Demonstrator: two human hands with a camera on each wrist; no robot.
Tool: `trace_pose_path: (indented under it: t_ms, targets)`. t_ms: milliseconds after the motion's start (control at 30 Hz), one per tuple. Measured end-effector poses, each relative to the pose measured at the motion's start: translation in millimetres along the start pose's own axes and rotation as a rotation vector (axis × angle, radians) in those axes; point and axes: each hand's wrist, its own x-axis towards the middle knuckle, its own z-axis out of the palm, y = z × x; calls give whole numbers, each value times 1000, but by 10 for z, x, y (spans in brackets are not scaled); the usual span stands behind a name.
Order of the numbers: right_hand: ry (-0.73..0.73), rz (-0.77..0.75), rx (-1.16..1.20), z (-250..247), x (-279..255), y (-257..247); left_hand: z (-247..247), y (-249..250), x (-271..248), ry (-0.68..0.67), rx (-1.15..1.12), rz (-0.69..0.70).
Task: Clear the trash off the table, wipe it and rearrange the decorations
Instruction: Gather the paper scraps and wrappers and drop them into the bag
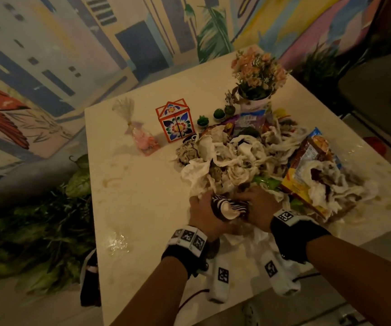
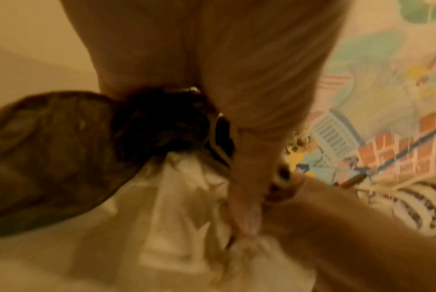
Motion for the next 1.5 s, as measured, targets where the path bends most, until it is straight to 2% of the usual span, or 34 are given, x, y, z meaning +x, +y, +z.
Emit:
trace_pose_path:
  t_ms: [133, 233, 367, 567, 733, 867, 1000, 1133, 1233, 1333, 1500]
  targets:
    - [15, 21, 121, -149, 32, 75, 168, -8, -20, 222, -6, -16]
    - [82, 95, 220, -215, 41, 111, 260, 19, 0, 320, 29, -1]
    - [152, 100, 261, -251, 38, 99, 235, -22, 66, 280, 40, -3]
    - [235, 47, 362, -308, -52, -83, -74, -70, -37, 198, -1, 20]
    - [318, -44, 415, -557, -168, -270, -473, -8, -227, 214, -83, 76]
    - [377, -111, 345, -812, -234, -424, -700, -19, -260, 248, -95, 126]
    - [411, -131, 364, -964, -249, -533, -822, -234, -238, 285, -51, 22]
    - [484, -97, 306, -1013, -195, -623, -918, -503, -221, 352, -93, -121]
    - [524, -72, 336, -1049, -176, -714, -1005, -649, -210, 406, -173, -156]
    - [555, -71, 313, -1071, -175, -845, -1140, -697, -243, 409, -295, -38]
    - [683, -104, 327, -1278, -273, -1208, -1628, -468, -509, 451, -514, 313]
